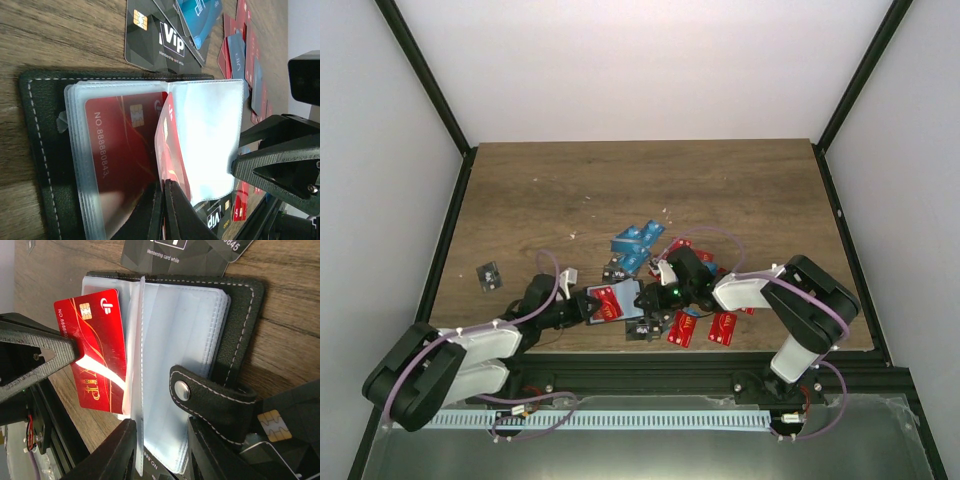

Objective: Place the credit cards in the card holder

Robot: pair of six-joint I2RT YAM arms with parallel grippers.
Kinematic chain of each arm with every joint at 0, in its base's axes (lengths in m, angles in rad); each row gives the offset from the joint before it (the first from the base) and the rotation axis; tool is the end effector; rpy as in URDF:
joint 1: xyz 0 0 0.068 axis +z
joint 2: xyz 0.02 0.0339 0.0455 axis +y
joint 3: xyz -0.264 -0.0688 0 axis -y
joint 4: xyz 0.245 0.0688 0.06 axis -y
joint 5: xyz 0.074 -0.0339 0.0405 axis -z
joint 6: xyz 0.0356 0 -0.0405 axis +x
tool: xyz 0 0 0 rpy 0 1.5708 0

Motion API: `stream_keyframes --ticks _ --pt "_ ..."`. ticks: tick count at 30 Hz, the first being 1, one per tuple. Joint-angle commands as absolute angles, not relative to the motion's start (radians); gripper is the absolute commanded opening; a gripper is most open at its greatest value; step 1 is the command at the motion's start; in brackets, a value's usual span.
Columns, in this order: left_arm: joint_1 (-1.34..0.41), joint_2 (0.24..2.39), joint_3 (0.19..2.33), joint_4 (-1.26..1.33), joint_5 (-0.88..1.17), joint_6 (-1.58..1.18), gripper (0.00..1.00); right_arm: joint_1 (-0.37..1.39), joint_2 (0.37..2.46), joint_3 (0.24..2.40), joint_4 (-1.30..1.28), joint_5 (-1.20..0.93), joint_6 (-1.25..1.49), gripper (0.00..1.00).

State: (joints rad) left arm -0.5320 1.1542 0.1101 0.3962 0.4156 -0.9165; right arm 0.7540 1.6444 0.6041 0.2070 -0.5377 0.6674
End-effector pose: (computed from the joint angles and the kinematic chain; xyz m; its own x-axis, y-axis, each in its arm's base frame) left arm 0.1419 -0.1002 0.1090 -0.9049 -0.3097 -0.2919 0.0386 0.6234 -0.7810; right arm 0.1956 0.2087 0.1184 -0.9431 -0.1564 -0.2935 -0.3250 0.6202 0.7139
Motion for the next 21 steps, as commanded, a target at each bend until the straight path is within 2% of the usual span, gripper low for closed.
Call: stream_keyframes --ticks 1,21 --pt "-0.554 1.196 0.120 0.417 0.393 -0.920 0.04 0.747 1.643 0.573 0.141 -0.519 0.663 0.31" --pt "-0.560 1.322 0.154 0.506 0.488 -0.919 0.04 0.747 1.654 0.581 0.140 -0.524 0.655 0.33"
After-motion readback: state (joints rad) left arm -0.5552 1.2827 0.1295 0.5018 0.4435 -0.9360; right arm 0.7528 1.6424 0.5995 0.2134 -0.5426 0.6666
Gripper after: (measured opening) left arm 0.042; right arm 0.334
